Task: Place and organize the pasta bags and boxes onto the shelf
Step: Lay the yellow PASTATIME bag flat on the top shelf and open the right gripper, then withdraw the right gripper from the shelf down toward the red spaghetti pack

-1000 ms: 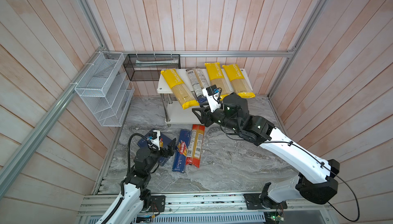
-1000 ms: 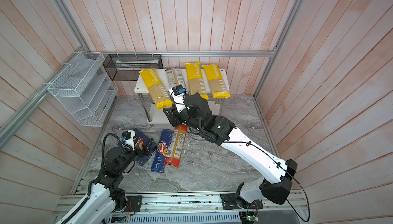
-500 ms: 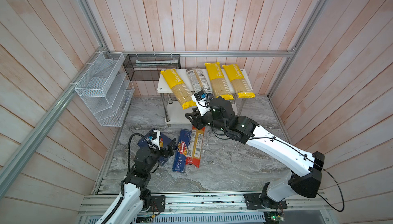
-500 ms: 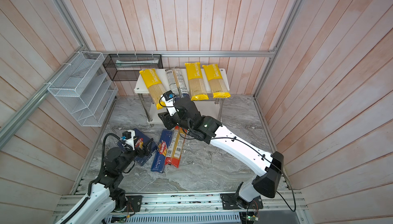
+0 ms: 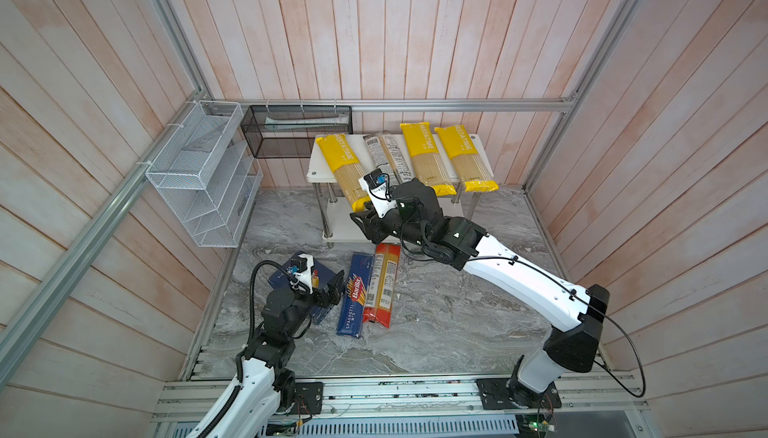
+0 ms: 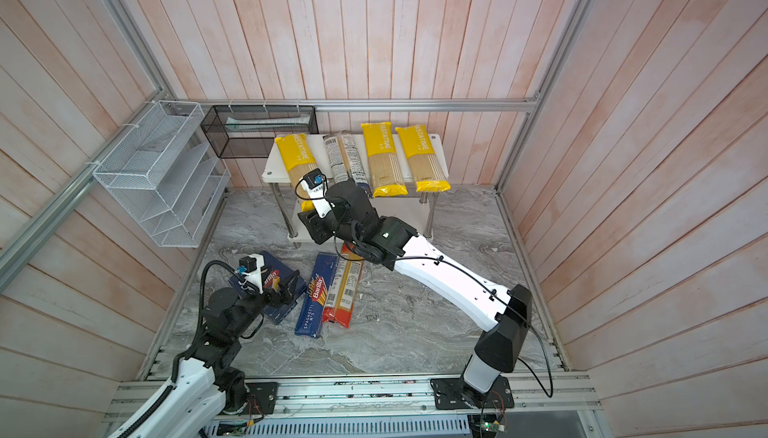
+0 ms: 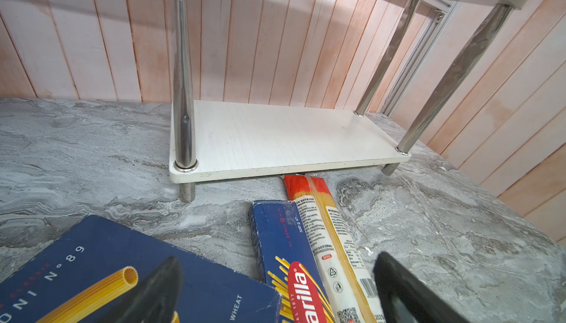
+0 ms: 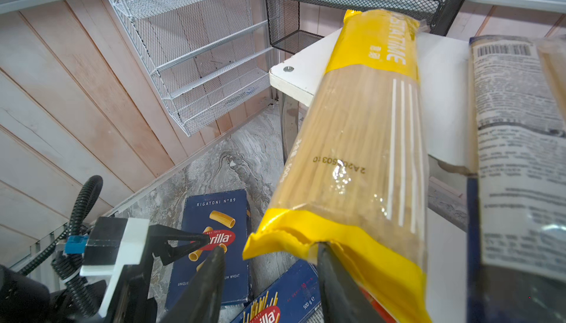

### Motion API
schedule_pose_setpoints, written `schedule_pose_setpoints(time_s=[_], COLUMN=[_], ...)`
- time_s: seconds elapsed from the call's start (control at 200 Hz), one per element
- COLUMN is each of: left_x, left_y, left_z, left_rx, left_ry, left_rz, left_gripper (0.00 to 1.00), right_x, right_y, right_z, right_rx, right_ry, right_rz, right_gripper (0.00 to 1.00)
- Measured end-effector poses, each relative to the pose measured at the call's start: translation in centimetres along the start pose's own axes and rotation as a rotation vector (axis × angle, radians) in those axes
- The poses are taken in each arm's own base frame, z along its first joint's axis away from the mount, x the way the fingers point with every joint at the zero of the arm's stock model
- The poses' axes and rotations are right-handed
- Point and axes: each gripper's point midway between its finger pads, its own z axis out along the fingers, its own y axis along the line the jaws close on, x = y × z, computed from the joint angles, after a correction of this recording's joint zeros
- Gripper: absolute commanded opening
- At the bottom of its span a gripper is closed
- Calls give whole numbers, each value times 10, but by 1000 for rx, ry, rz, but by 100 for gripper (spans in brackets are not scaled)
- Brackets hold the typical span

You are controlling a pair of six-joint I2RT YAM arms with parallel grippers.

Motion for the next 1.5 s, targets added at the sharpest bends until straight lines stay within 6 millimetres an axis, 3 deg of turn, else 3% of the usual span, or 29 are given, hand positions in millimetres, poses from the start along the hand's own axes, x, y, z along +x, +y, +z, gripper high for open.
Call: schedule_pose_setpoints(time_s=[0.385,0.675,0.895,1.045,1.165,1.39,1.5], left_x=[0,0,0,0,0,0,0], left_y=[0,0,0,0,0,0,0], left_z=[0,0,0,0,0,0,0], left_rx=[0,0,0,0,0,1,3], left_ry=[0,0,0,0,0,0,2], left_rz=[0,0,0,0,0,0,0], left_gripper=[100,99,100,100,100,100,100], right_x=[-6,-23,-39,-48,-36,1,16], right_y=[2,8,10,8,14,46,40], right_z=[28,52,56,48,35,-25,-53], right_rx=[4,-4,-3,7,18,9,34], right_ry=[2,-24,-42,-55,-31,-16,-30], right_rz=[-32,-45,-40,-38,-45,-50,-17], right_gripper=[50,50,50,50,51,51,52])
